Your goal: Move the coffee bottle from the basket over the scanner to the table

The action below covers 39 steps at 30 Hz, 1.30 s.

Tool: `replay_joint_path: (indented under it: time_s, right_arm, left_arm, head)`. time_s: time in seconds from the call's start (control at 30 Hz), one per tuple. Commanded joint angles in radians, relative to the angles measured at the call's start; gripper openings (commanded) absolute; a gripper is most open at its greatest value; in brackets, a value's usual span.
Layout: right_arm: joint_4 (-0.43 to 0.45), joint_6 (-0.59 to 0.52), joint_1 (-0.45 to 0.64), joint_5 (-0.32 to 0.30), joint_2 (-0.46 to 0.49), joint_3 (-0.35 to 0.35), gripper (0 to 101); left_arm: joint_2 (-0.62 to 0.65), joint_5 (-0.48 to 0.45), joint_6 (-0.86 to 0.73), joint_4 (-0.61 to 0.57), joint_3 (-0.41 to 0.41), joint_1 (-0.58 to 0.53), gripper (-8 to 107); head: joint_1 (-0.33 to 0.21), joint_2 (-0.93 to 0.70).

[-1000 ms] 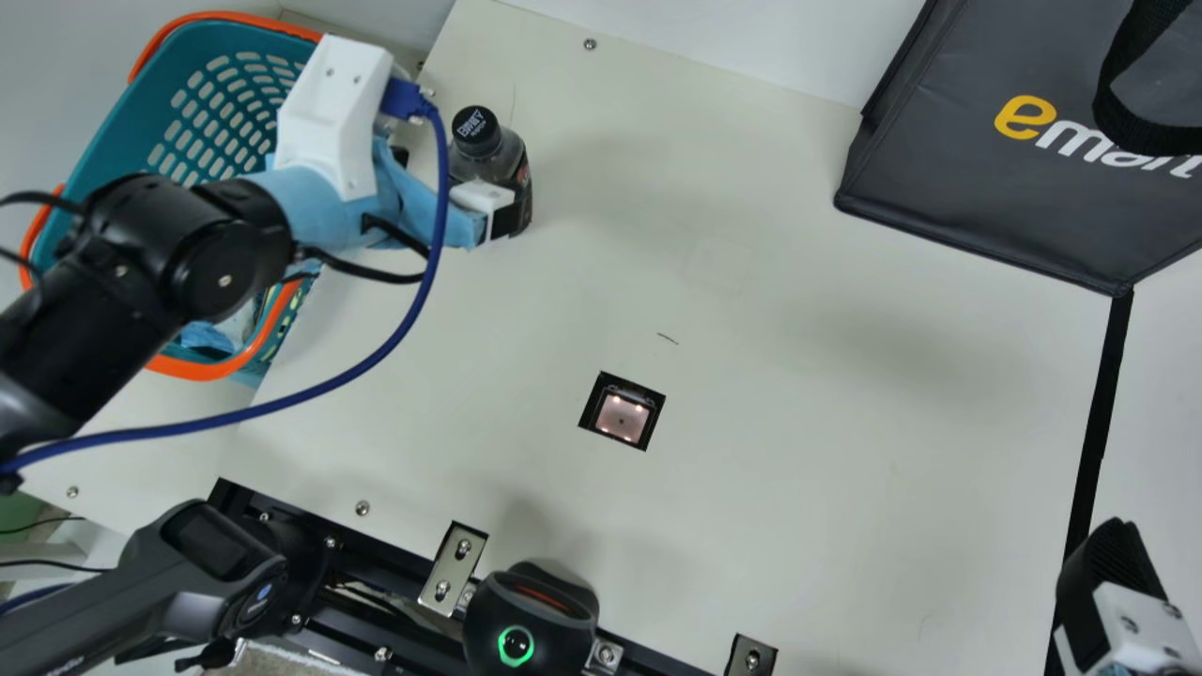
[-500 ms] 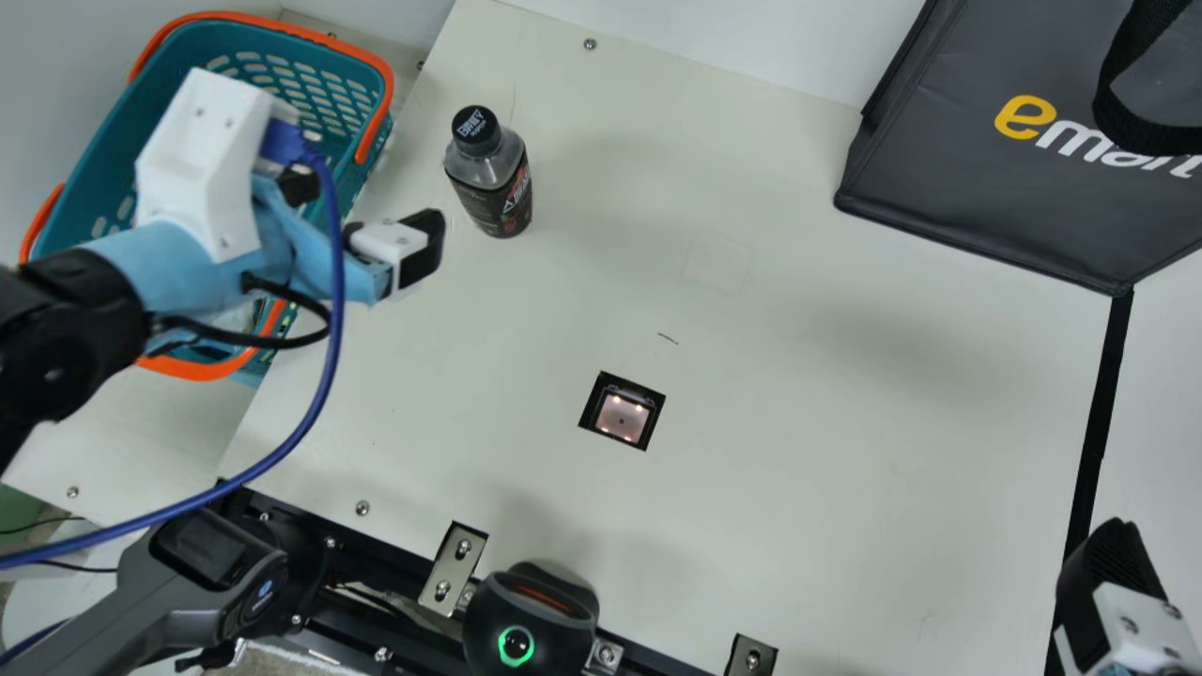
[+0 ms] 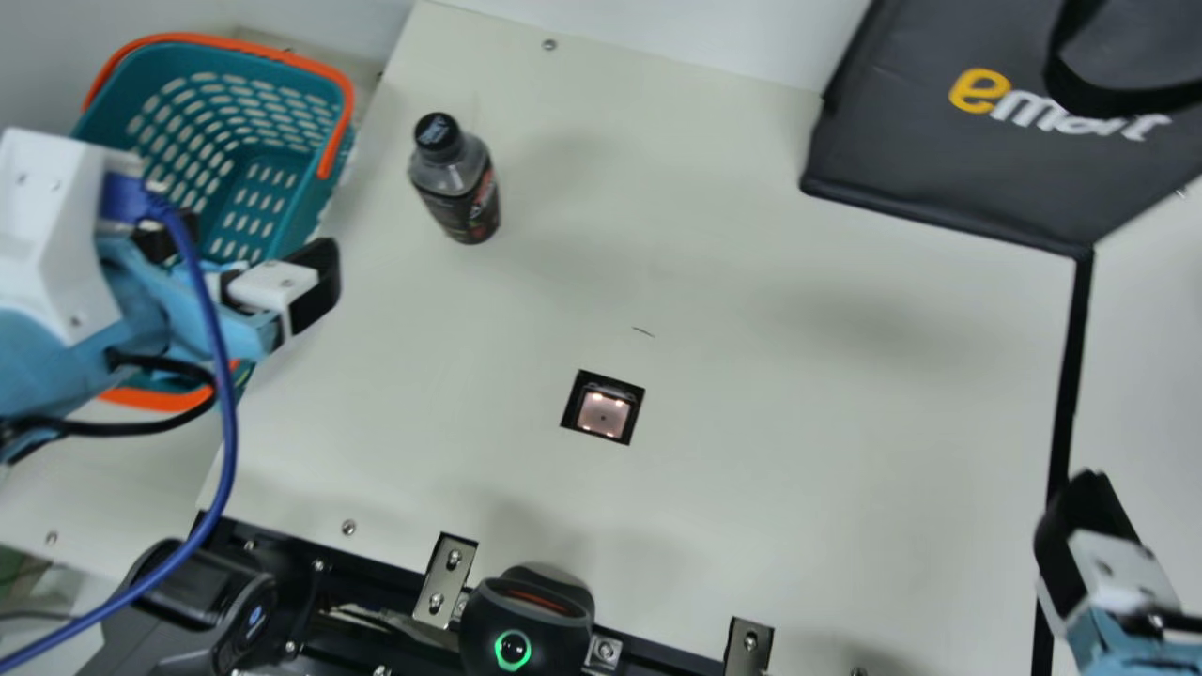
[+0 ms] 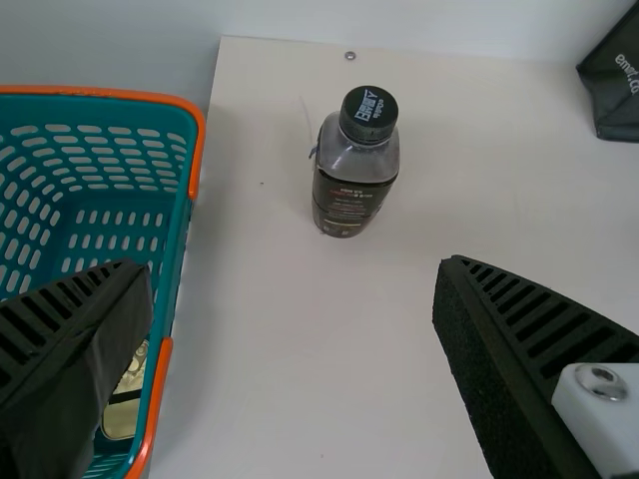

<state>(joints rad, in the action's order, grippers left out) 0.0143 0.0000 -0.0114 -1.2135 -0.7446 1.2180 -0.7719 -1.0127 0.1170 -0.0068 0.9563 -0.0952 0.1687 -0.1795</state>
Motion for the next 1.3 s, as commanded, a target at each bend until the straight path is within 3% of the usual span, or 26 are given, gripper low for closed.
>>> replay_joint_path:
  time_s: [0.0,0.17,0.57,0.97,1.27]
  right_arm:
    - [0.0,0.0,0.0,0.0,0.0,0.0,95]
    - [0.0,0.0,0.0,0.0,0.0,0.0,95]
    - [0.0,0.0,0.0,0.0,0.0,0.0,95]
    - [0.0,0.0,0.0,0.001,0.0,0.0,95]
    - [0.0,0.0,0.0,0.001,0.0,0.0,95]
  left_arm:
    - [0.0,0.0,0.0,0.0,0.0,0.0,90]
    - [0.0,0.0,0.0,0.007,0.0,0.0,90]
    - [-0.104,0.078,0.038,0.065,-0.015,-0.043,90]
    - [-0.359,0.141,0.181,0.195,0.097,-0.166,90]
    - [-0.489,0.154,0.15,0.138,0.174,-0.154,90]
  head:
    - [-0.03,0.091]
    - [-0.03,0.207]
    - [-0.03,0.207]
    - [-0.03,0.207]
    - [-0.03,0.207]
